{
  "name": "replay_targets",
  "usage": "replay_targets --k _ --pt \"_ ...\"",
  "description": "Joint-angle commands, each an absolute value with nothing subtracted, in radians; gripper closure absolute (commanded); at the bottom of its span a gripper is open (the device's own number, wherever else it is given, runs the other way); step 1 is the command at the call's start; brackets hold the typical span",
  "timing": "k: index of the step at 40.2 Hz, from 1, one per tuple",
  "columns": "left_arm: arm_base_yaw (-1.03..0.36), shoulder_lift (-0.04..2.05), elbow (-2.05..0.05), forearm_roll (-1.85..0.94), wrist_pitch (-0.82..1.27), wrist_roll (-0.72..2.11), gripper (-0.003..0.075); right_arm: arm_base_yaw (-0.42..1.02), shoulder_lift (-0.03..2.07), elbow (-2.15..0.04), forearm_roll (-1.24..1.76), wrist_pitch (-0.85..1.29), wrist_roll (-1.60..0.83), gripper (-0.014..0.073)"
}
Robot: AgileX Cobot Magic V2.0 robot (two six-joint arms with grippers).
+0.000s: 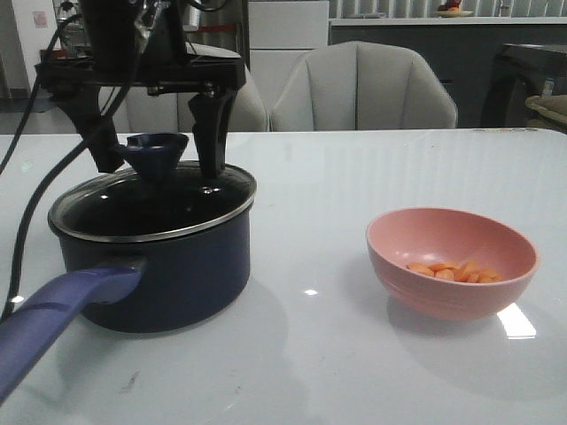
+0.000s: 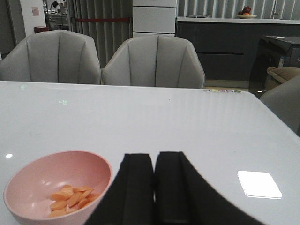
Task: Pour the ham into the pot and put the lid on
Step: 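Lower the left gripper onto the purple knob of the glass lid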
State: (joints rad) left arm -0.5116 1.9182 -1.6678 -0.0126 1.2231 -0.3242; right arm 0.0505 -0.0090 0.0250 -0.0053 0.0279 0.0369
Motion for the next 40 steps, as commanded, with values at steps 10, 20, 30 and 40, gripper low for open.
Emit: replay_targets --k 10,20,30,40 --pt "-0.512 1.889 -1.701 -0.024 1.218 -0.336 0.0176 0.048 -0.029 0.036 -0.017 -0.047 0.034 0.0442" --pt "-0.512 1.889 -1.701 -0.024 1.218 -0.336 0.0419 0.048 -0.029 0.036 -0.017 -0.047 0.034 0.0442" --pt "-0.512 1.889 -1.702 -0.024 1.222 -0.336 0.0479 0.048 -0.029 0.036 -0.017 -0.047 0.034 0.0442" --pt "-0.512 1.889 -1.805 -0.024 1.262 -0.336 0.0479 0.048 -0.029 0.036 -0.017 -0.047 0.034 0.0442"
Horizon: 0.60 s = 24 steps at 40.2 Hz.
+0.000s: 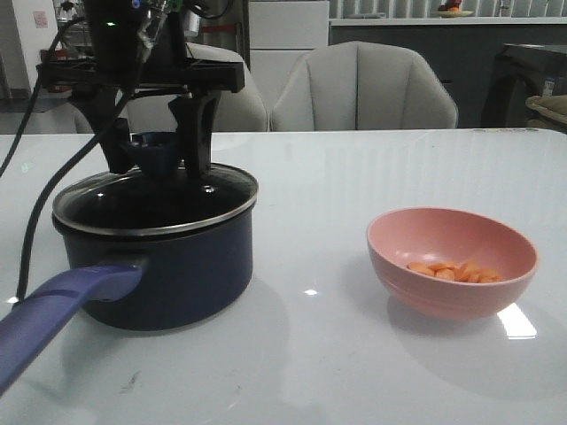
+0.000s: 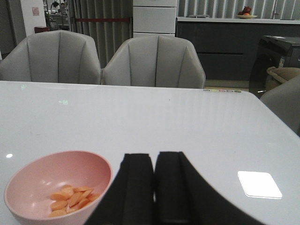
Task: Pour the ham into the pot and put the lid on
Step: 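Lift the glass lid off the saucepan with the left gripper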
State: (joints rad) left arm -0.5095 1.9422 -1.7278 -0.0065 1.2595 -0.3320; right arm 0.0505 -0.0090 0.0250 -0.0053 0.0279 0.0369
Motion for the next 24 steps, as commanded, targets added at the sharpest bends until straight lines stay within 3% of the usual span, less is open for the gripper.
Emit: replay_targets --k 1,24 --pt "-0.512 1.889 -1.816 -0.024 1.269 -0.336 0.0479 0.048 -0.029 0.036 -0.017 -0.047 0.034 0.0442" --pt "-0.459 1.827 -1.836 0.037 1.287 -0.306 0.0479 0.048 -0.029 0.036 -0.017 -0.047 0.034 0.0442"
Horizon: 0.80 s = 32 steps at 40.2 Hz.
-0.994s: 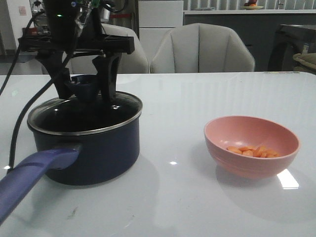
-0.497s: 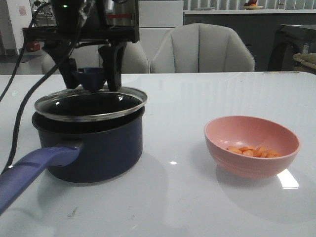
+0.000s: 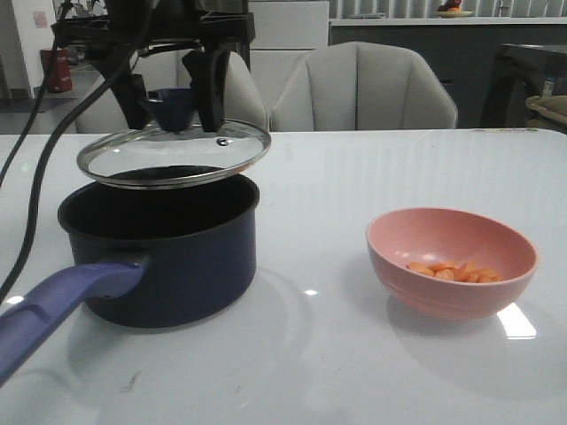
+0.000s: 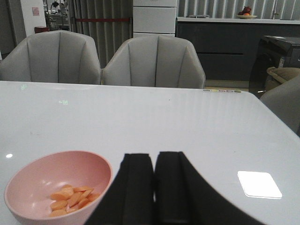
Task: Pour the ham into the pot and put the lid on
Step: 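Lift the glass lid off the saucepan with the left gripper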
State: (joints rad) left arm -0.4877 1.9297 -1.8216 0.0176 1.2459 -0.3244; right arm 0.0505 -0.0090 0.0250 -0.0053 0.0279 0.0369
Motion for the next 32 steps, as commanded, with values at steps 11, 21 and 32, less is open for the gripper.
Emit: replay_targets --k 11,21,32 --pt "-0.253 1.66 -1.634 0.039 1.276 -0.238 0.0479 0.048 -0.029 0.036 -0.017 -0.047 0.034 0.0442" --pt "-0.027 1.531 -1.386 0.024 1.121 -0.159 0.0479 0.048 -0.029 0.036 -0.017 -0.047 0.034 0.0442" --pt "0.075 1.563 -1.221 -0.07 0.956 -0.057 0.0479 0.048 -0.029 0.036 -0.017 -0.047 0.034 0.0442"
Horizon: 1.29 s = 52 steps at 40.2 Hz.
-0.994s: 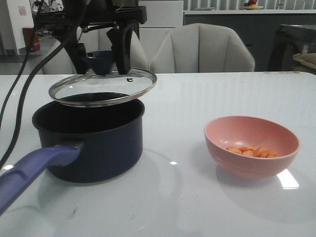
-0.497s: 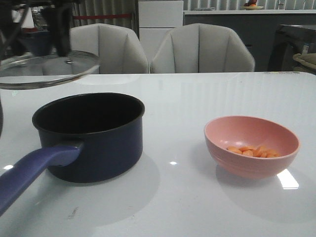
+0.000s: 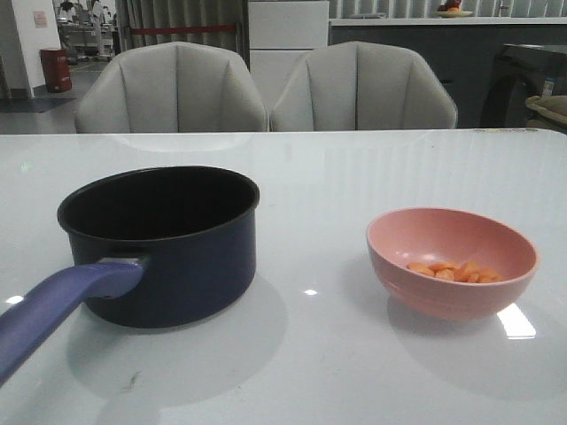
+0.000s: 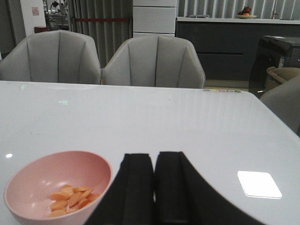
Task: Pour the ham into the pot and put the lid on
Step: 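Lift the glass lid off the saucepan with the left gripper, then set the glass lid down on the table beside the saucepan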
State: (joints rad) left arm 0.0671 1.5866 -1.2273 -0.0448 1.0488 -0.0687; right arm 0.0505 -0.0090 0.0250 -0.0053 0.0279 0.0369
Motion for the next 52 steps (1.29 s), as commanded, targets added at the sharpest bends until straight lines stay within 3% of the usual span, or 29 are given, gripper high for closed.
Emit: replay_targets --k 1,15,18,27,38,52 --pt "0.075 1.57 -1.214 -0.07 0.942 -0.057 0.0479 0.048 -0.029 0.036 -0.017 -0.047 0.034 0.0442" --pt "0.075 1.771 -1.201 -0.117 0.877 -0.012 0.0447 0.048 -0.029 0.036 -0.017 -0.047 0.034 0.0442" --pt "0.075 1.799 -1.201 -0.155 0.864 0.023 0.0401 0.048 -0.029 0.036 -0.017 -0.047 0.034 0.0442" --pt "0.075 1.834 -1.201 -0.199 0.859 0.068 0.0147 0.048 -0.029 0.036 -0.017 -0.047 0.034 0.0442" --pt "0.073 1.76 -1.241 -0.2 0.909 0.068 0.0146 0.048 -0.029 0.036 -0.017 -0.047 0.034 0.0442" --pt "0.068 1.416 -0.992 -0.247 0.629 0.068 0.0146 0.048 -0.028 0.036 -0.017 -0.047 0.034 0.0442"
